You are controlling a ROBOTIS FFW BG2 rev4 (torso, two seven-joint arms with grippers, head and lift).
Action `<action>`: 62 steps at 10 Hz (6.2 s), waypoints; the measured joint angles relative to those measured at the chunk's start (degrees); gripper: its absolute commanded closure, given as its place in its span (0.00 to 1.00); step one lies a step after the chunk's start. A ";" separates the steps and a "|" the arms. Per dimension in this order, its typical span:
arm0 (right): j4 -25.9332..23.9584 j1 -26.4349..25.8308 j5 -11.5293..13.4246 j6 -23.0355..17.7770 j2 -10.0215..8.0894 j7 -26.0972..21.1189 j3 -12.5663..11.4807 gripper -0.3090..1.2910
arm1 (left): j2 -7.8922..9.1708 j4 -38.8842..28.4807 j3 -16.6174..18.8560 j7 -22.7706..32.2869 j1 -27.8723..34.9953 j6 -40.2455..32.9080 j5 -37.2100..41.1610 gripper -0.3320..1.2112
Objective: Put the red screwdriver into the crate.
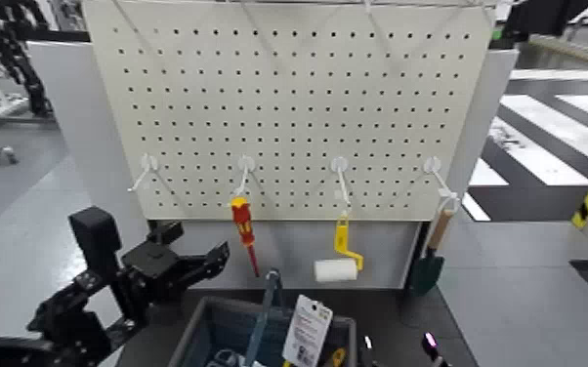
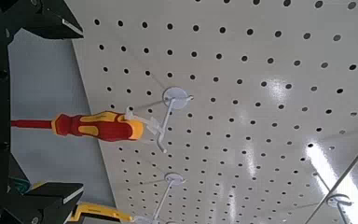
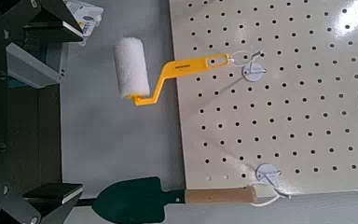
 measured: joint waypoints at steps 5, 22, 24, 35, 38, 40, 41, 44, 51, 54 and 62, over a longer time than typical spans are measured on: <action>0.00 0.00 0.00 -0.06 0.14 0.00 0.00 0.29 | 0.09 6.99 -1.60 -6.22 -3.30 0.22 0.15 0.31; 0.53 -0.58 -0.10 -0.72 0.22 0.00 0.48 0.29 | 2.44 28.84 -9.25 -17.30 -18.99 -7.74 2.22 0.39; 0.70 -0.68 -0.18 -0.95 0.20 0.00 0.53 0.29 | 2.54 29.49 -9.88 -17.59 -19.53 -7.56 2.23 0.78; 1.25 -0.99 -0.70 -1.42 -0.13 -0.09 0.75 0.29 | 2.49 27.69 -9.16 -18.01 -18.64 -5.88 1.91 0.97; 1.23 -0.88 -0.70 -1.32 -0.06 -0.09 0.67 0.29 | 2.01 22.99 -8.02 -18.11 -15.97 -3.84 1.72 0.97; 1.23 -0.88 -0.70 -1.26 -0.04 -0.09 0.62 0.29 | 1.89 18.19 -7.10 -18.47 -14.78 -1.43 0.82 0.97; 1.23 -0.88 -0.70 -1.23 -0.04 -0.09 0.60 0.29 | 1.90 16.03 -6.82 -18.72 -14.39 -0.11 0.56 0.97; 1.23 -0.88 -0.70 -1.23 -0.03 -0.09 0.60 0.29 | 1.70 13.00 -7.06 -19.58 -13.16 2.68 0.49 0.97; 1.20 -0.79 -0.70 -1.07 0.22 -0.16 0.46 0.29 | 2.61 -1.07 -1.16 -19.27 -8.93 13.64 -1.58 0.97; 1.21 -0.65 -0.70 -1.34 0.34 -0.18 0.36 0.29 | 1.27 -4.53 1.96 -19.48 -4.92 19.26 -0.54 0.97; 1.26 -0.70 -1.12 -1.40 0.30 -0.12 0.50 0.29 | 1.20 4.23 0.61 -21.02 0.44 21.44 3.81 0.97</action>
